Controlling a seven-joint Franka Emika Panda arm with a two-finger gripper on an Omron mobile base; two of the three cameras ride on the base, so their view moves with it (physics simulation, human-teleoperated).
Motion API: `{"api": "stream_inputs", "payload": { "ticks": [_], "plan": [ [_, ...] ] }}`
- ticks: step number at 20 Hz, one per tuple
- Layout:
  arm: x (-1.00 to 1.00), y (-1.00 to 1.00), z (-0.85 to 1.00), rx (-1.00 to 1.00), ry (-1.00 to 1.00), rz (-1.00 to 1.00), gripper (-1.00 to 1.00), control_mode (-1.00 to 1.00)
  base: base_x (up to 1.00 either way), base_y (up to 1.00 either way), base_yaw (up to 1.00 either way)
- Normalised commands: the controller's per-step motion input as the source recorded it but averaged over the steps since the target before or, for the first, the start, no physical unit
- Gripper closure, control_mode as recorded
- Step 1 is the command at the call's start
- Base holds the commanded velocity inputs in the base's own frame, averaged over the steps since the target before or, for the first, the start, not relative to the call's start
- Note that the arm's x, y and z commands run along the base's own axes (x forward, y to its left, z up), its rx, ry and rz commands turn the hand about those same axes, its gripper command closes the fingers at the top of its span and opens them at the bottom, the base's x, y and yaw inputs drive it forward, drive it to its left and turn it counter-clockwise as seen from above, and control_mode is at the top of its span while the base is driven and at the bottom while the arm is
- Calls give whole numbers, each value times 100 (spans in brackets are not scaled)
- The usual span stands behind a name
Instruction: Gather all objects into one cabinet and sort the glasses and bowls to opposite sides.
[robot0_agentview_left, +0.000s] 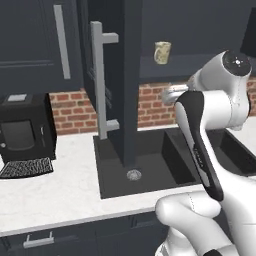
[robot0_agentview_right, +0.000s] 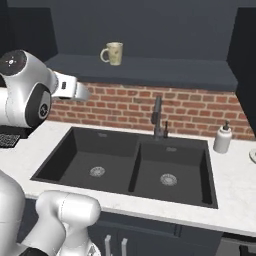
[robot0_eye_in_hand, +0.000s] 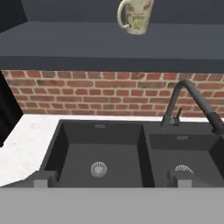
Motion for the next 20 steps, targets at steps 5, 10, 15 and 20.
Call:
{"api": "stream_inputs", "payload": {
  "ticks": [5, 10, 15, 20],
  "plan": [
    [0, 0, 0, 0, 0, 0, -100, 100, 77, 40, -7],
    [0, 0, 0, 0, 0, 0, -100, 100, 67, 1, -5],
    [13, 2, 6, -2, -2, -1, -100, -100, 55, 2, -4],
    [13, 9, 87, -11, -24, -15, -100, -100, 0, 0, 0]
  ]
}}
